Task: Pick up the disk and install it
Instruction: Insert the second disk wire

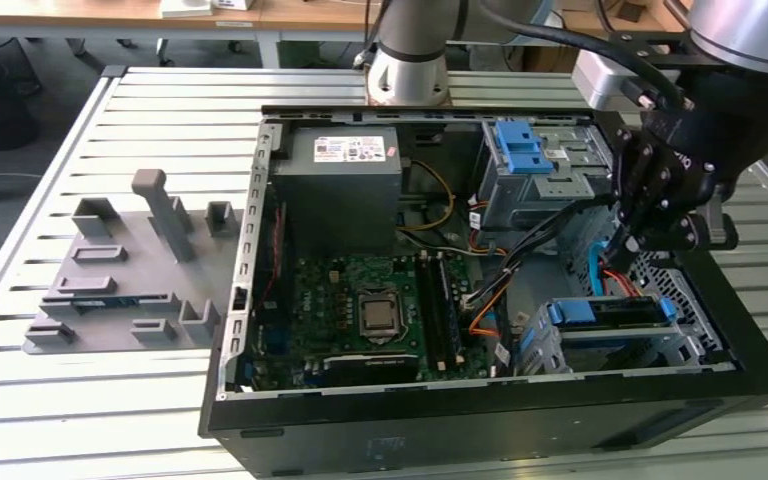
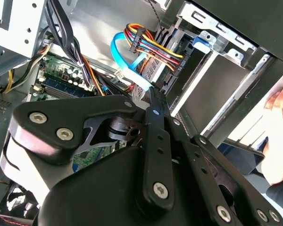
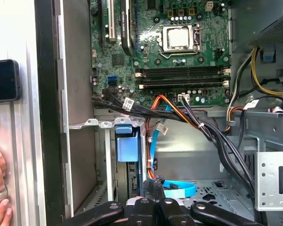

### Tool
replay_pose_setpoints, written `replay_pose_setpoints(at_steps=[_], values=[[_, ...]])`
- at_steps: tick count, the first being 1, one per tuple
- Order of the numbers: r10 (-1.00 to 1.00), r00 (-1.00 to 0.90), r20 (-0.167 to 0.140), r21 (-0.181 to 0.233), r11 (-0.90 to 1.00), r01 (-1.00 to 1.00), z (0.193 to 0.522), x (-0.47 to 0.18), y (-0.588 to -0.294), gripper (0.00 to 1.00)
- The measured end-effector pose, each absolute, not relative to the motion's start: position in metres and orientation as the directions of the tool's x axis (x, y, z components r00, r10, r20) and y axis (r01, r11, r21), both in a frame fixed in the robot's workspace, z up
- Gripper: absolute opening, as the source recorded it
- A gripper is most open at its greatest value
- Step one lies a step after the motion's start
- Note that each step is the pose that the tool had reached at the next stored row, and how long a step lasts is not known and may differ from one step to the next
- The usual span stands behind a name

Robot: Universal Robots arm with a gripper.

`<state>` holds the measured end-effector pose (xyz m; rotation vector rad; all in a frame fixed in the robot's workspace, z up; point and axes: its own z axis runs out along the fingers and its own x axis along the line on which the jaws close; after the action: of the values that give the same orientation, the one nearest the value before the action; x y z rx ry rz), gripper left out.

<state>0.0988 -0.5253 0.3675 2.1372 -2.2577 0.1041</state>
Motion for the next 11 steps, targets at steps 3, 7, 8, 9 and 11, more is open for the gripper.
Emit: replay_pose_setpoints(at_steps=[3,7,8,9,11], values=[[-0.995,-0.056,0.083,-0.028,0.053,-0.998,0.3676,0.0989,-0.5251,0.11],[-0.994,-0.056,0.095,-0.029,0.053,-0.998,0.3668,0.0989,-0.5245,0.11],[-0.994,-0.056,0.096,-0.029,0.053,-0.998,0.3665,0.0989,-0.5244,0.17],[-0.994,-0.056,0.096,-0.029,0.053,-0.998,0.3661,0.0989,-0.5242,0.17],[-0.994,-0.056,0.099,-0.029,0.053,-0.998,0.3653,0.0989,-0.5241,0.17]])
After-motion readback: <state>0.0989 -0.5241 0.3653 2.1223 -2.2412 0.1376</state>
